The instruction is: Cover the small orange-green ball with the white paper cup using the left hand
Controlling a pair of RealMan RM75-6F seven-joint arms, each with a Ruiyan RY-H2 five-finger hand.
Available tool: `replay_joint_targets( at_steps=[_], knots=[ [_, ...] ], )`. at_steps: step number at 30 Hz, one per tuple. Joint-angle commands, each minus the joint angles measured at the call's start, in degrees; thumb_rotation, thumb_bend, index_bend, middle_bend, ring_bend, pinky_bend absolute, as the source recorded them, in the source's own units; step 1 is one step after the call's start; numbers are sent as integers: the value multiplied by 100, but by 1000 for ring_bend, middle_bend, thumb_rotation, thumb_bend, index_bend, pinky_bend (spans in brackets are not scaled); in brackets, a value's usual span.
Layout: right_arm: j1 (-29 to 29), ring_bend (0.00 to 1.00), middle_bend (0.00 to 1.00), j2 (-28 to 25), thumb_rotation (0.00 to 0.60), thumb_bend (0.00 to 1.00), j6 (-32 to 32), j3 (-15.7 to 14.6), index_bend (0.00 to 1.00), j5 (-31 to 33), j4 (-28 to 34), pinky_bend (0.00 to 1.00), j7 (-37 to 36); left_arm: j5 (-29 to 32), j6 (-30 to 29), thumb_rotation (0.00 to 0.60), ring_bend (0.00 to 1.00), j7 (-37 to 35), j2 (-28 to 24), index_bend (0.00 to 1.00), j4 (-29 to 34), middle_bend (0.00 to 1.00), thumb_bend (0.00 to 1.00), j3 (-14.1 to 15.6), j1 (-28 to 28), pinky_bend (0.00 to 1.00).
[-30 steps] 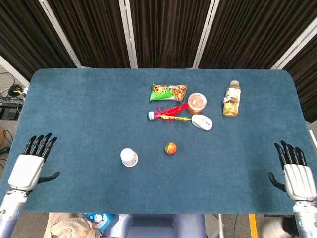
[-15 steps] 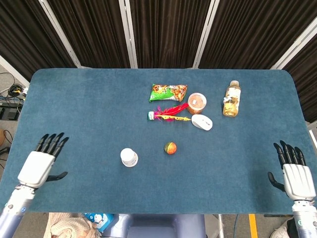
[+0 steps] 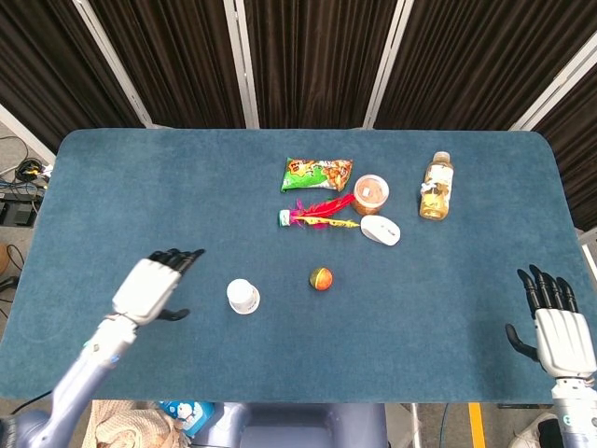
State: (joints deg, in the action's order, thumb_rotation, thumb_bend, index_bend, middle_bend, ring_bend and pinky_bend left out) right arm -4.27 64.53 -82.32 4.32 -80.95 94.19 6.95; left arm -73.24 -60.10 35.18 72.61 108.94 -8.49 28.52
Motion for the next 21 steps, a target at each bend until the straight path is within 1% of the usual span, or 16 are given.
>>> replay_joint_targets(
  at_steps=[1,7,12,19,21],
  knots=[
    [-6,0,0,-6,600,347,22,8,0,21,0,27,-31,683,270,600,193,629,537,105,50,232,119,-203,500,321],
    [-25,0,0,-9,600,347,63,21,0,48,-2,27,-76,1409,289,600,204,1238,1068,147,-117,274,149,-248,961,321],
    [-43,0,0,-14,600,347,106,39,0,91,2,27,-123,1868,190,600,220,1528,1422,187,-270,290,155,-228,1240,321],
    [-51,0,0,-24,600,347,133,45,0,115,14,27,-166,2163,0,600,220,1749,1665,198,-431,293,158,-105,1456,321],
    [-53,0,0,-31,600,347,129,49,0,114,29,27,-170,2208,-54,600,230,1771,1700,206,-462,309,174,-69,1494,329]
  ],
)
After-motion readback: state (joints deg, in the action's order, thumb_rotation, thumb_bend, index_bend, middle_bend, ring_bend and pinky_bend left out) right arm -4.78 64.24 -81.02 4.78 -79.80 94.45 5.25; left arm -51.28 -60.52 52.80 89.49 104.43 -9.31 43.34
